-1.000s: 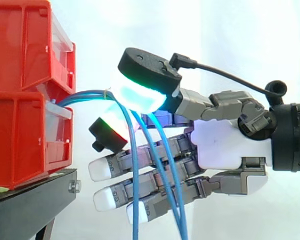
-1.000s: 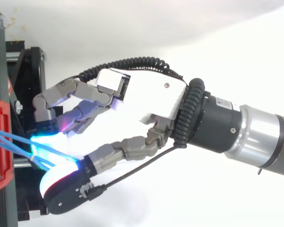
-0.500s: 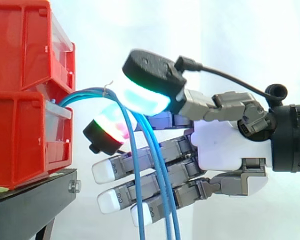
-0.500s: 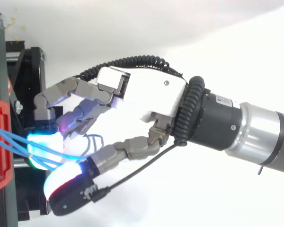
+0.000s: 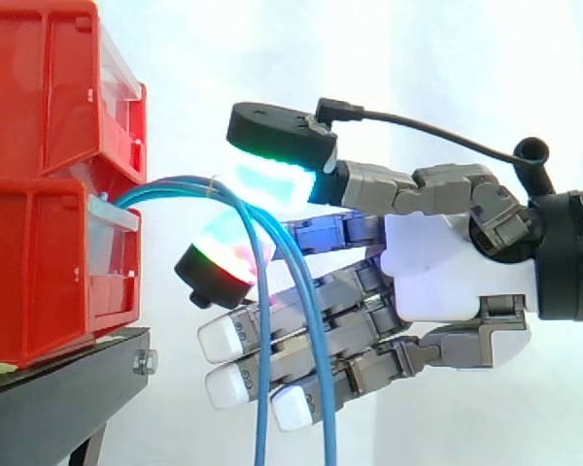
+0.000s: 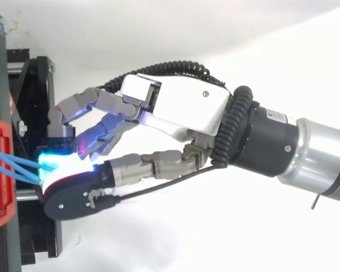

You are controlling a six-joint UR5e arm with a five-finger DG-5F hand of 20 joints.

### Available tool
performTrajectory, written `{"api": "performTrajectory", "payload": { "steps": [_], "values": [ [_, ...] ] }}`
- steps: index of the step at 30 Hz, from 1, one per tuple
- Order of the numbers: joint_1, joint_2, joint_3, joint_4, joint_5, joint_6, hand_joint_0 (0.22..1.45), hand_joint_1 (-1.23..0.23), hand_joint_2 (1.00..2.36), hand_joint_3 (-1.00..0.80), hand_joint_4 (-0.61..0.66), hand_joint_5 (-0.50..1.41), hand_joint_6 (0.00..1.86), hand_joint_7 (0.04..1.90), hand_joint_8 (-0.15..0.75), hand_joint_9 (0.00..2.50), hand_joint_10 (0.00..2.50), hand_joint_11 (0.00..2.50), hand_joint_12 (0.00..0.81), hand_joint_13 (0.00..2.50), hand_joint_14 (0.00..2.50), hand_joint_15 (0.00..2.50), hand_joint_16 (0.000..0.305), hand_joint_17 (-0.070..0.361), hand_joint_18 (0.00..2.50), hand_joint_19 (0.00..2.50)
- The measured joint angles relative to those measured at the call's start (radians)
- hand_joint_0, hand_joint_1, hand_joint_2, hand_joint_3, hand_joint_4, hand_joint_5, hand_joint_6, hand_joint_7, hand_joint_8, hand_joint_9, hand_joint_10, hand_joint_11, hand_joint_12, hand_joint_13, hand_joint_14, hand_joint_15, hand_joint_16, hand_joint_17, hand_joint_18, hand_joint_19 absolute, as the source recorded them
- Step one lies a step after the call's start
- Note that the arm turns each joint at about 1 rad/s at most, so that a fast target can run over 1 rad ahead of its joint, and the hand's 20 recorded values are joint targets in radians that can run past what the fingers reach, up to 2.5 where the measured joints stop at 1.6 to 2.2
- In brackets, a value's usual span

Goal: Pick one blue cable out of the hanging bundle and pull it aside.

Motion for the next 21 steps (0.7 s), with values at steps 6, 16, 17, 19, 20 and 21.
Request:
{"api": "performTrajectory", "payload": {
  "steps": [6, 16, 17, 19, 20, 21],
  "values": [
    [-0.001, 0.002, 0.0, -0.018, 0.0, 0.003, 0.58, -0.75, 1.02, -0.12, 0.09, -0.15, 0.9, 1.05, 0.32, 0.83, 0.01, 0.45, 0.384, 0.74, 0.01, 0.41, 0.054, 0.122, 0.81, 0.43],
    [-0.003, 0.009, 0.0, -0.04, 0.0, 0.004, 0.59, -0.76, 1.01, -0.41, 0.14, -0.16, 0.89, 1.03, 0.301, 0.81, 0.01, 0.46, 0.359, 0.73, 0.01, 0.42, 0.05, 0.112, 0.79, 0.44],
    [-0.003, 0.01, 0.0, -0.043, 0.0, 0.004, 0.58, -0.74, 1.0, -0.46, 0.14, -0.16, 0.88, 1.02, 0.304, 0.83, 0.01, 0.46, 0.361, 0.74, 0.01, 0.42, 0.05, 0.111, 0.8, 0.45],
    [-0.003, 0.011, 0.0, -0.048, 0.0, 0.004, 0.56, -0.7, 1.0, -0.5, 0.14, -0.15, 0.88, 1.03, 0.309, 0.84, 0.01, 0.47, 0.363, 0.74, 0.01, 0.42, 0.05, 0.113, 0.8, 0.46],
    [-0.003, 0.011, 0.0, -0.049, 0.0, 0.004, 0.54, -0.67, 1.0, -0.5, 0.14, -0.15, 0.87, 1.03, 0.312, 0.84, 0.01, 0.46, 0.367, 0.75, 0.01, 0.42, 0.051, 0.115, 0.81, 0.45],
    [-0.003, 0.011, 0.0, -0.051, 0.0, 0.004, 0.54, -0.66, 1.0, -0.5, 0.13, -0.15, 0.87, 1.03, 0.311, 0.85, 0.01, 0.46, 0.367, 0.75, 0.01, 0.42, 0.051, 0.115, 0.81, 0.45]
  ]
}}
